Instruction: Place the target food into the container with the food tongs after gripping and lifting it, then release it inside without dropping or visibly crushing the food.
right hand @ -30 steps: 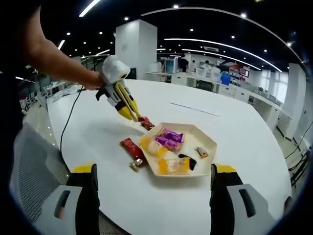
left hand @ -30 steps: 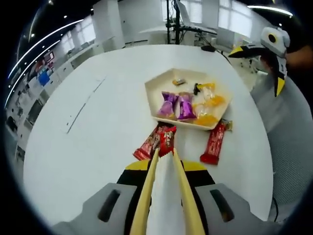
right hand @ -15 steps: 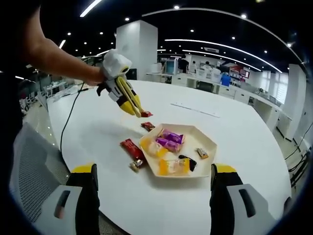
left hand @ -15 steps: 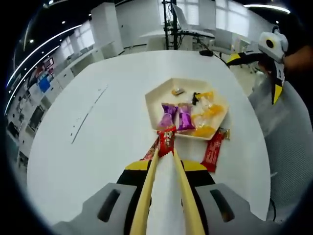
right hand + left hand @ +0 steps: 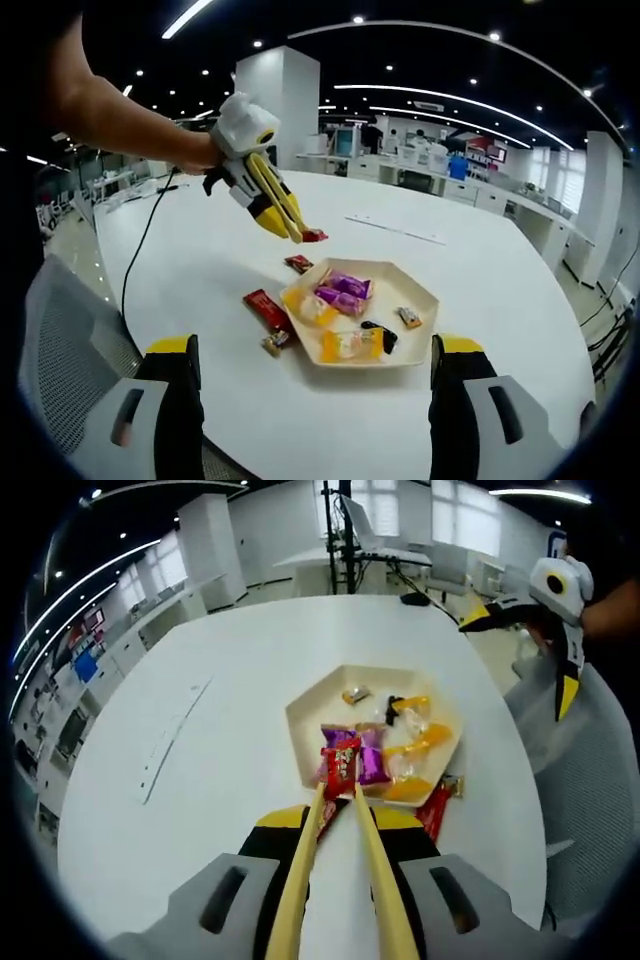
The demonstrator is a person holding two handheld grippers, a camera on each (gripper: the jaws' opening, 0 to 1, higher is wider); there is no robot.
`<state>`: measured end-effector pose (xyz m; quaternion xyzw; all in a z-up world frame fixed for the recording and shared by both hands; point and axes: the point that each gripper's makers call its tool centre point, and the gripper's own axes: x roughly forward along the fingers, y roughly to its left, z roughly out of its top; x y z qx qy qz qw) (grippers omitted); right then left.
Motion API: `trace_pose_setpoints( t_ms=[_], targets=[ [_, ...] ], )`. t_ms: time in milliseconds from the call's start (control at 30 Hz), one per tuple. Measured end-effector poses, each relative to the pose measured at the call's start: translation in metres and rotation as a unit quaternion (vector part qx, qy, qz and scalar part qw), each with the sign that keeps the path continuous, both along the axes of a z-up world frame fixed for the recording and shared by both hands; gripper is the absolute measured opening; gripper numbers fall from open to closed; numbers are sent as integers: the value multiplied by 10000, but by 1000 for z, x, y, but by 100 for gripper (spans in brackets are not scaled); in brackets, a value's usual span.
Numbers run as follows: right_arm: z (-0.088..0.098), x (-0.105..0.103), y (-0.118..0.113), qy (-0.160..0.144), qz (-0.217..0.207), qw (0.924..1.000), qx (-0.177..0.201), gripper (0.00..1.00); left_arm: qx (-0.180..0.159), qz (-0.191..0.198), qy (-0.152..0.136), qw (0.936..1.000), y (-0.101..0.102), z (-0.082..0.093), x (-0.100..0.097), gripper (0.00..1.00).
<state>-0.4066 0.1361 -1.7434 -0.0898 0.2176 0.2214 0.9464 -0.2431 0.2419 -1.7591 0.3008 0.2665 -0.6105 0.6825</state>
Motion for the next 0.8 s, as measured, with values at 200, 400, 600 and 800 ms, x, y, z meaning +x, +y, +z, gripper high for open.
trace_pose_setpoints(
  t_ms=[200,400,600,800],
  targets=[
    [2,0,0,-30,-13,10000,16,94,-63,39,123,9999,-17,5,-4,18],
    [3,0,0,-51,-16,10000,37,93,-85,-53,142,9998,-37,7,-9,18],
    [3,1,1,-63,-17,10000,44,93,-106,-117,159,9997,-49,6,-11,19],
    [3,1,2,-58,-5,10000,46,93,-131,-99,178,9997,-59,4,-13,19]
  ],
)
